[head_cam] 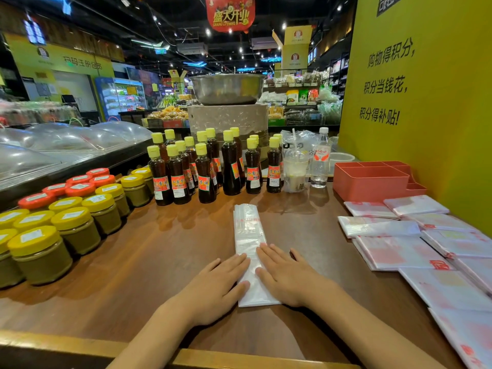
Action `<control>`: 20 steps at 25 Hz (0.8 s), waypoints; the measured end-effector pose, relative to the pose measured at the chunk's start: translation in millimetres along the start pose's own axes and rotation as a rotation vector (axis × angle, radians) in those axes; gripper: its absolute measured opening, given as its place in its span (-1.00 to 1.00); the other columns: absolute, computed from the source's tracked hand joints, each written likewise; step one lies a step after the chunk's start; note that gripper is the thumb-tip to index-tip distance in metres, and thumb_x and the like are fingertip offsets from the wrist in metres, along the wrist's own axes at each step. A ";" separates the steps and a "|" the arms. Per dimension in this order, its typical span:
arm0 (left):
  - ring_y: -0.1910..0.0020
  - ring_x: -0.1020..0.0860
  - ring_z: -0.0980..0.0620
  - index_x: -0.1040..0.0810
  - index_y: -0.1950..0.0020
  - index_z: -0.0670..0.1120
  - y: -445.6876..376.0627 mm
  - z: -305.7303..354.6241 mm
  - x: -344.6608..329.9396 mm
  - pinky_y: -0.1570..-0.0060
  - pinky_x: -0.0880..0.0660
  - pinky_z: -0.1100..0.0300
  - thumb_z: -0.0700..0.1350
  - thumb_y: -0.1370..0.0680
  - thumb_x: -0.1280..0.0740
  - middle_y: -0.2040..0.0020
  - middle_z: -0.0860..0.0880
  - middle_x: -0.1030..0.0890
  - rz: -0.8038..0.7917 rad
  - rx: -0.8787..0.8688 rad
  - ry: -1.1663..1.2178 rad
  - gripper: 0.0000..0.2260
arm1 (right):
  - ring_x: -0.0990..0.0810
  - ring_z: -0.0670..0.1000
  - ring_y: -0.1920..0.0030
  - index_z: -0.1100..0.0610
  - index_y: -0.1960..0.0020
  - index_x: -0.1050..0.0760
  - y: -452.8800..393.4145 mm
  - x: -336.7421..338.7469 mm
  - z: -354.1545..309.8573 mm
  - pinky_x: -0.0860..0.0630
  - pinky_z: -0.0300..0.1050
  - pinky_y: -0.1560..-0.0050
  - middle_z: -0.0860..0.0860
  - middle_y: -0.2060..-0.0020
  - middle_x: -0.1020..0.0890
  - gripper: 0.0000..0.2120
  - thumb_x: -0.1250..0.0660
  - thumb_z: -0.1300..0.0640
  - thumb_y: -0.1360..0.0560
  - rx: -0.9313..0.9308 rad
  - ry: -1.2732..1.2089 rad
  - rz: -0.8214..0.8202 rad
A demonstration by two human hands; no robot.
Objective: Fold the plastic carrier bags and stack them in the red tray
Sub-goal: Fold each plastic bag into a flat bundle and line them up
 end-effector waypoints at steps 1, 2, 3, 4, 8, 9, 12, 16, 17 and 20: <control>-0.53 0.18 0.37 0.10 -0.63 0.14 -0.6 -2.3 -2.3 -0.50 0.25 0.26 0.23 -0.68 0.09 -0.60 0.24 0.12 -0.021 0.007 -0.010 -0.46 | 0.25 -0.11 -0.60 0.01 -0.64 0.24 0.5 0.7 -0.5 0.26 0.13 -0.58 -0.10 -0.62 0.20 -0.41 0.21 -0.18 -0.69 0.001 0.000 0.010; -0.53 0.20 0.37 0.12 -0.63 0.16 -0.4 -2.9 -3.9 -0.50 0.26 0.25 0.25 -0.67 0.09 -0.60 0.24 0.14 -0.039 0.010 -0.018 -0.45 | 0.25 -0.11 -0.60 0.01 -0.64 0.22 1.7 1.6 -0.1 0.26 0.13 -0.58 -0.10 -0.62 0.18 -0.41 0.21 -0.18 -0.69 0.001 -0.002 0.031; -0.52 0.21 0.38 0.14 -0.62 0.17 -0.5 -3.4 -5.6 -0.50 0.27 0.24 0.28 -0.66 0.09 -0.60 0.25 0.15 -0.053 0.011 -0.026 -0.44 | 0.24 -0.10 -0.60 0.02 -0.65 0.20 3.8 4.1 0.0 0.25 0.11 -0.59 -0.10 -0.63 0.16 -0.41 0.19 -0.18 -0.69 0.001 -0.006 0.073; -0.51 0.23 0.39 0.16 -0.62 0.18 -0.5 -3.3 -6.2 -0.50 0.28 0.24 0.30 -0.66 0.09 -0.60 0.25 0.17 -0.061 0.011 -0.032 -0.43 | 0.21 -0.10 -0.60 0.02 -0.65 0.16 6.6 7.9 -0.3 0.24 0.08 -0.59 -0.10 -0.63 0.12 -0.40 0.16 -0.18 -0.69 0.004 -0.016 0.136; -0.51 0.25 0.40 0.19 -0.61 0.20 1.5 -1.5 -4.1 -0.53 0.28 0.20 0.44 -0.58 0.05 -0.58 0.28 0.21 -0.083 0.013 -0.001 -0.31 | -0.13 -0.11 -0.56 -0.05 -0.61 -0.15 17.7 27.1 -1.5 -0.06 -0.06 -0.57 -0.13 -0.59 -0.18 -0.45 -0.09 -0.16 -0.67 0.077 -0.185 0.317; -0.51 0.25 0.38 0.20 -0.61 0.19 2.1 -0.4 -4.1 -0.54 0.27 0.17 0.47 -0.55 0.05 -0.58 0.27 0.22 -0.091 0.011 -0.004 -0.27 | -0.21 -0.12 -0.53 -0.11 -0.57 -0.21 19.4 29.3 3.4 -0.15 -0.04 -0.55 -0.18 -0.56 -0.24 -0.49 -0.14 -0.17 -0.65 0.077 -0.301 0.301; -0.54 0.24 0.33 0.21 -0.62 0.15 2.5 -0.5 -5.3 -0.56 0.25 0.12 0.52 -0.51 0.04 -0.58 0.24 0.23 -0.104 0.020 -0.023 -0.19 | -0.18 -0.15 -0.54 -0.16 -0.58 -0.20 22.4 25.9 12.1 -0.14 -0.01 -0.56 -0.24 -0.57 -0.19 -0.47 -0.17 -0.19 -0.63 0.088 -0.339 0.187; -0.53 0.23 0.35 0.18 -0.63 0.14 1.9 -3.3 -5.4 -0.56 0.24 0.14 0.58 -0.44 -0.04 -0.60 0.23 0.19 -0.081 0.023 0.007 -0.08 | 0.08 -0.17 -0.59 -0.06 -0.65 0.05 21.6 8.5 3.0 0.17 -0.03 -0.58 -0.16 -0.63 0.03 -0.45 0.08 -0.17 -0.70 0.112 -0.089 0.060; -0.53 0.22 0.35 0.17 -0.63 0.14 2.3 -3.9 -4.8 -0.56 0.24 0.14 0.59 -0.42 -0.07 -0.60 0.24 0.18 -0.081 0.024 0.018 -0.05 | 0.09 -0.17 -0.60 -0.05 -0.65 0.05 21.0 8.5 0.9 0.17 -0.03 -0.58 -0.15 -0.63 0.03 -0.45 0.10 -0.17 -0.70 0.110 -0.088 0.061; -0.55 0.14 0.30 0.10 -0.63 0.17 3.8 -4.2 -0.1 -0.55 0.21 0.16 0.57 -0.41 -0.13 -0.61 0.24 0.11 -0.054 0.028 0.056 -0.07 | -0.12 -0.12 -0.57 -0.07 -0.62 -0.10 18.2 17.6 8.2 0.00 -0.09 -0.56 -0.14 -0.59 -0.17 -0.52 0.03 -0.09 -0.72 0.082 -0.255 0.137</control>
Point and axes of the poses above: each hand's wrist, its own y-axis away from the middle knuckle, its own x-axis out of the back of the hand, z = x × y, the point moved 8 cm from there along -y, towards the middle knuckle
